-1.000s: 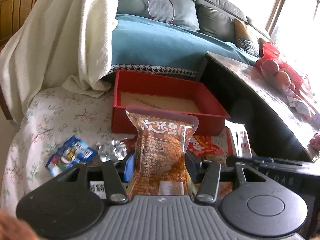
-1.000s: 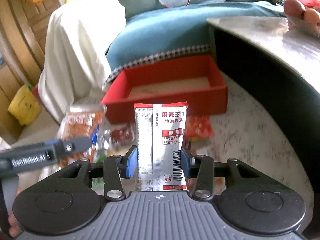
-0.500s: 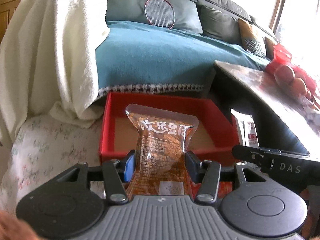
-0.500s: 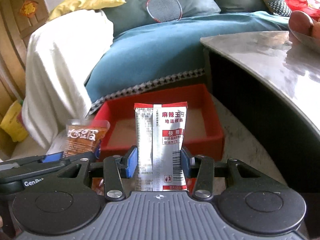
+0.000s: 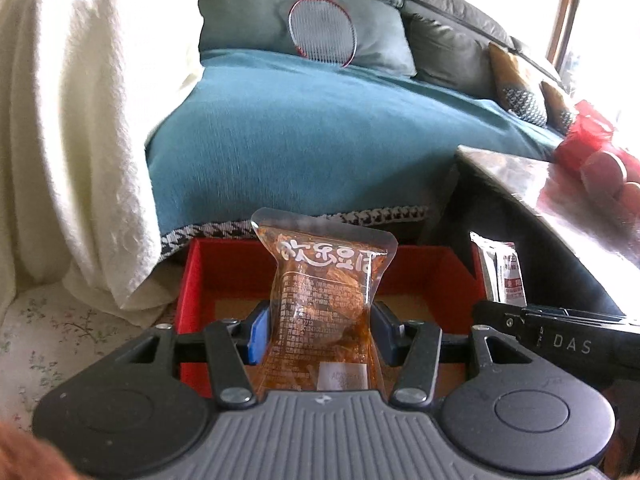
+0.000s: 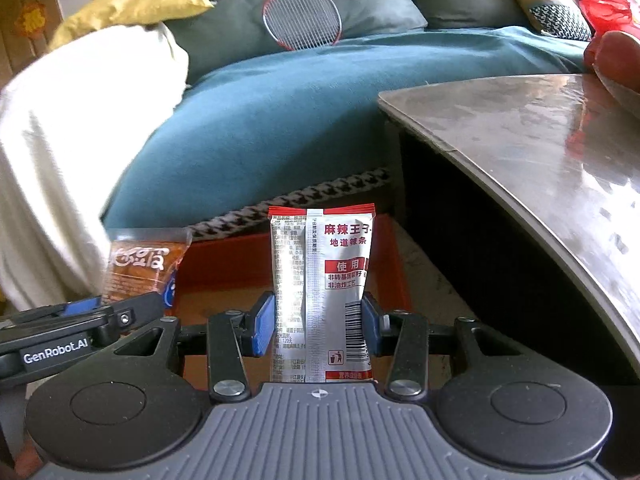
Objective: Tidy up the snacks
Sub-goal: 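Lift both held packets and carry them over the red box, then lower both packets into the red box and open both grippers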
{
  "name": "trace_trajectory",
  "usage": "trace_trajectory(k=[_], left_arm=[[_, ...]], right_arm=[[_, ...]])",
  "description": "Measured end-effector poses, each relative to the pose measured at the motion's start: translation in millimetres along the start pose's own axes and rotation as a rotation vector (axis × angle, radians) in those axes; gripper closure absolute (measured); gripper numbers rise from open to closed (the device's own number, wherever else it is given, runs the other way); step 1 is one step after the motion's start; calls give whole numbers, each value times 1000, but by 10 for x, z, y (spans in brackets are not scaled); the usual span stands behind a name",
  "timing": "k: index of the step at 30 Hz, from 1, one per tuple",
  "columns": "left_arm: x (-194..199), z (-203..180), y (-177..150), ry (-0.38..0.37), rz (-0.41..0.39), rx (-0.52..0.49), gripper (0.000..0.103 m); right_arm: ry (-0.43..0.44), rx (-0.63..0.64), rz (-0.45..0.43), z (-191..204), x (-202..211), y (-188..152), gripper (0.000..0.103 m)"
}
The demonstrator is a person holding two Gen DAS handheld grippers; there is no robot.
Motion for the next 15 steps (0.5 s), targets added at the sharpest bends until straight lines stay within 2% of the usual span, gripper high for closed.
trace_trajectory(k=[6,15], left_arm=[[-235,24,-47,16,24,3,58],[-467,35,-158,31,75,2,58]], right_arm=[[-19,33,29,65,-288,7,51],[-49,49,37,62,-484,24,51]])
Point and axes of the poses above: each gripper's, at about its wrist camera, not at the fingertips, and x roughly against the way its jaws point, z to its left, y to its top, the point moved 3 cm from there along -x, roughly the way its jaws point, and after that the axes turned 8 degrees about -x, right-handed, at the moved point
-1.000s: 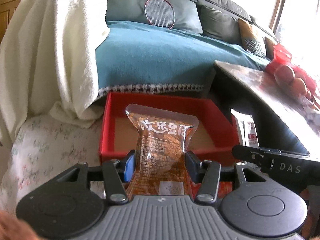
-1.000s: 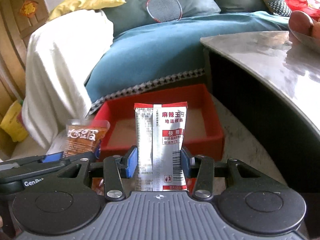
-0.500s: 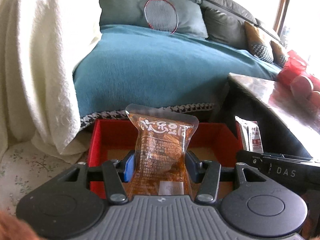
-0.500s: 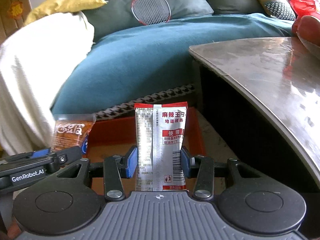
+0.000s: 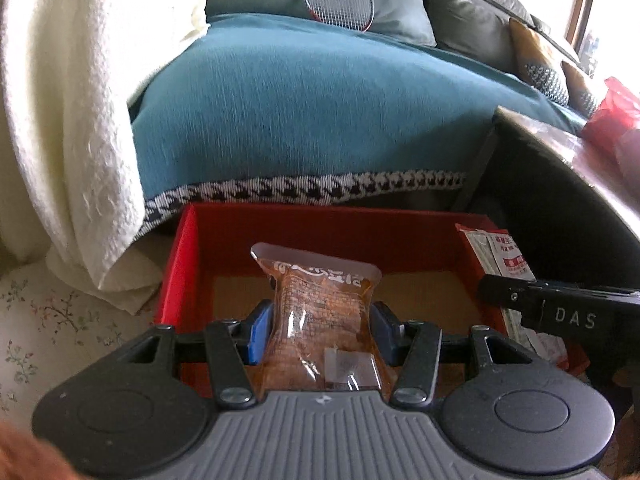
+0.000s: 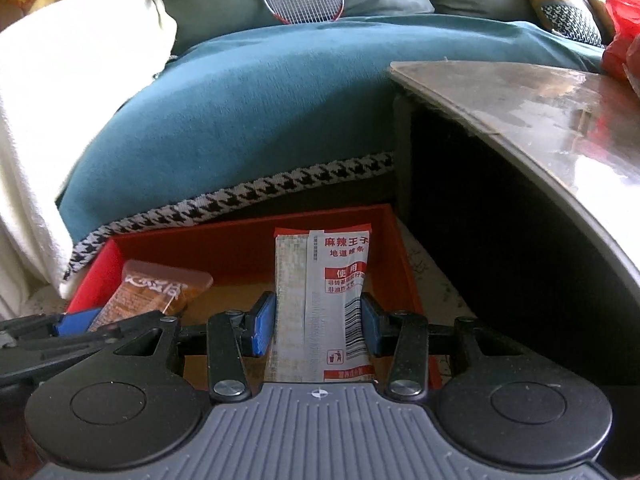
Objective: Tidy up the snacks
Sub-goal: 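Lower both packets into the red box and open both grippers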
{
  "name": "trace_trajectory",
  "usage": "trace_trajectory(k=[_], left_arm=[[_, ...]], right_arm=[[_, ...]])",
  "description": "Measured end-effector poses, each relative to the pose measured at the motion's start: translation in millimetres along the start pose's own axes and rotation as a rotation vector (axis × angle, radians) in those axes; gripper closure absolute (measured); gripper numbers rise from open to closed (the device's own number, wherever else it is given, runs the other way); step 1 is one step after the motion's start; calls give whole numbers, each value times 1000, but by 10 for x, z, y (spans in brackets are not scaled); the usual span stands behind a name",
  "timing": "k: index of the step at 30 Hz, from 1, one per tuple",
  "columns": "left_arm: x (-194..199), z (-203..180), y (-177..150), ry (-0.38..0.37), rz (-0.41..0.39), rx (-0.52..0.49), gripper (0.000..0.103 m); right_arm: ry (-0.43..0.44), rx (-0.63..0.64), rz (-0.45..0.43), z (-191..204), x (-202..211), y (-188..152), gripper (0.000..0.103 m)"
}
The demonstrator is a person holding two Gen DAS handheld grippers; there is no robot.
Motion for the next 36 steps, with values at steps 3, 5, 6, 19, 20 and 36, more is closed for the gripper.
trace_trajectory(k=[3,5,6,19,20,36], left_arm=[[-56,-21,-41,-2,15,-11,58],[-95,-32,-56,-3,23,-12,57],[-116,-38,-66,-1,27,-11,57],[-167,18,-83,14,56,-8,52],[-127,19,-76,14,51,-5,52],[876,301,-281,49,13,12,46]], right_arm=[[-11,7,19,-8,-97,-23,51],[-19,8,31,-16,-155,-33,51],[-23,9,33,-16,-179,-31,51],[-47,49,60,66,-356,-78,41],[-43,49,66,71,-350,-77,39],[36,36,24,156,514,-291,31]])
Point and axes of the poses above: each gripper's, at about its wrist camera, not at the fingertips, and x roughly against the way its jaws point, z to its left, y to its top, the point moved 3 cm from there along -x, roughly the way its jaws point, and after that the axes turned 8 degrees about -x, right-handed, at the moved point
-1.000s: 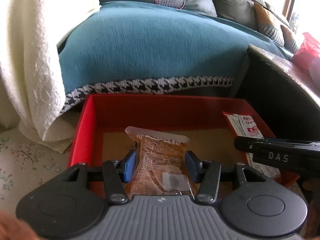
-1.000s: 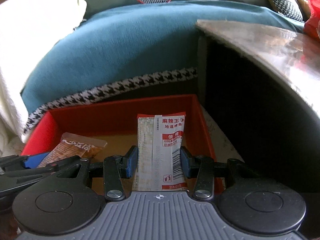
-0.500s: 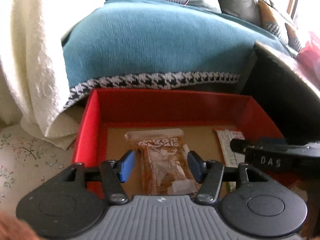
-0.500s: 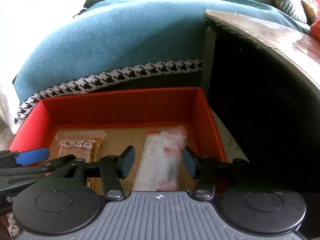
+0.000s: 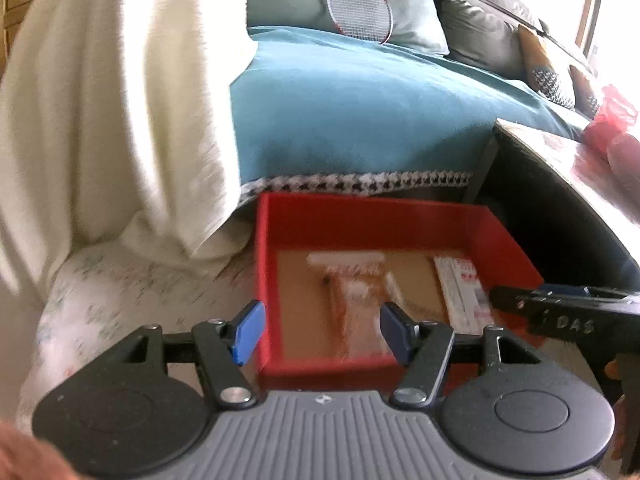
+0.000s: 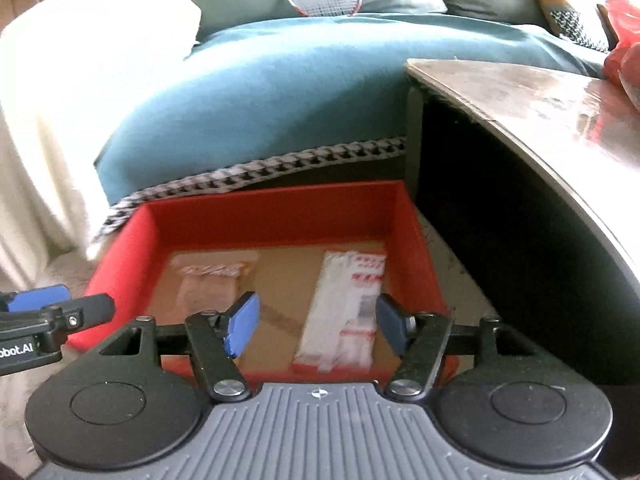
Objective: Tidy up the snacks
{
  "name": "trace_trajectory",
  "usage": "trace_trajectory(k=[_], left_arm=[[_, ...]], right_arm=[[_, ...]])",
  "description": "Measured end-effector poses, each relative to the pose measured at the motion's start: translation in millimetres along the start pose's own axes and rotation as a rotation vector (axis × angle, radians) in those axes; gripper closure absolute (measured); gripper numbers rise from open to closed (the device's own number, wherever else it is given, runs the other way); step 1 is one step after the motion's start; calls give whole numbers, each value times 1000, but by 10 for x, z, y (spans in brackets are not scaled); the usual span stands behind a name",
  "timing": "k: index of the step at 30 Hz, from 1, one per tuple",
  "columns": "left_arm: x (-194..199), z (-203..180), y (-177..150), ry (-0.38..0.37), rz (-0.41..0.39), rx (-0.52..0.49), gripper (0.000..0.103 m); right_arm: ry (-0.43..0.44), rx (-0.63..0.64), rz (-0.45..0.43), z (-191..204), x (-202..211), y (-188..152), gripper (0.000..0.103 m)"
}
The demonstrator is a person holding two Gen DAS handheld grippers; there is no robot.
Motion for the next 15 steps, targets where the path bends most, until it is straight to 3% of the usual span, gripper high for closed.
trace_trajectory(k=[6,15], left_arm=[[245,194,-304,17,35,18,46],[530,425,-752,9,106,77,46]], right_arm=[[54,67,49,215,249,-312,29],[142,207,186,599,262,-784,27]])
Point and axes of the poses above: each gripper's, at about its wrist camera, not at the fingertips, and x roughly against the way its jaws point, z to its left, y to its top, the point moved 3 cm from there along -x, roughly the way its jaws point, and after that the axes turned 8 degrees about -x, right-handed, at the moved point
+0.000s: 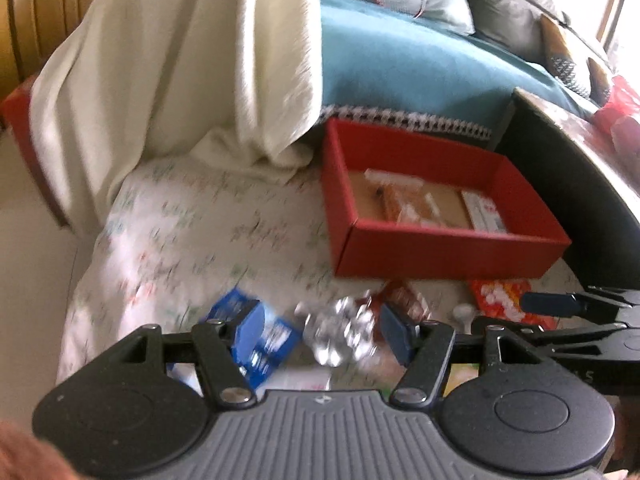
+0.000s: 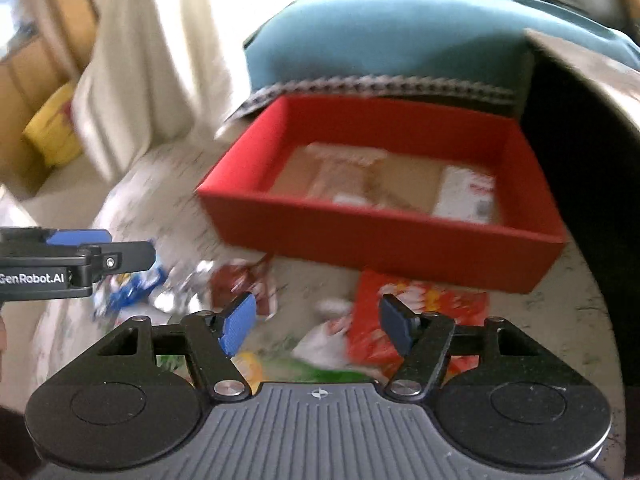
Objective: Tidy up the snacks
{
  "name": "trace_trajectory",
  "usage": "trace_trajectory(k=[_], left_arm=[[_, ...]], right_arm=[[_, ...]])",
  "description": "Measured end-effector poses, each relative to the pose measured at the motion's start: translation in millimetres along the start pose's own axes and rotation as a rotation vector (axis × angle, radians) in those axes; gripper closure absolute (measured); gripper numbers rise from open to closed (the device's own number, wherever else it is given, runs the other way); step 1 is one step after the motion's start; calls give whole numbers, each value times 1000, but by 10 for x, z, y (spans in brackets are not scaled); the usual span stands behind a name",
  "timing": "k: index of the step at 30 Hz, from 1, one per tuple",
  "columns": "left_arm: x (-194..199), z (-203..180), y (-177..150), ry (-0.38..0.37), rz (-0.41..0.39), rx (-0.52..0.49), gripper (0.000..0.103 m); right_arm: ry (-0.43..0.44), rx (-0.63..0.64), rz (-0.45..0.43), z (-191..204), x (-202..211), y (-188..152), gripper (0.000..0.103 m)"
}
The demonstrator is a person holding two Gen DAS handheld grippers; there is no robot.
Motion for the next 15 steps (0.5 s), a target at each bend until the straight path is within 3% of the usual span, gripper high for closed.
trace_trajectory(k=[8,15], left_arm=[[-27,130,-501,6,131,108,46],[-186,-77,-731,55,190,35,44]], right_arm=[[2,9,28,70,-28,-54,25],[40,1,36,33,5,-58,24]])
Point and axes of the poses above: each gripper's, at about its wrist camera, not at the fingertips, and x roughly against the way its jaws point, z to its left, y to its top, the point moved 3 cm from there along -x, roughly the way its jaws point, and after that the axes turned 8 degrees about -x, right-handed, at the moved point
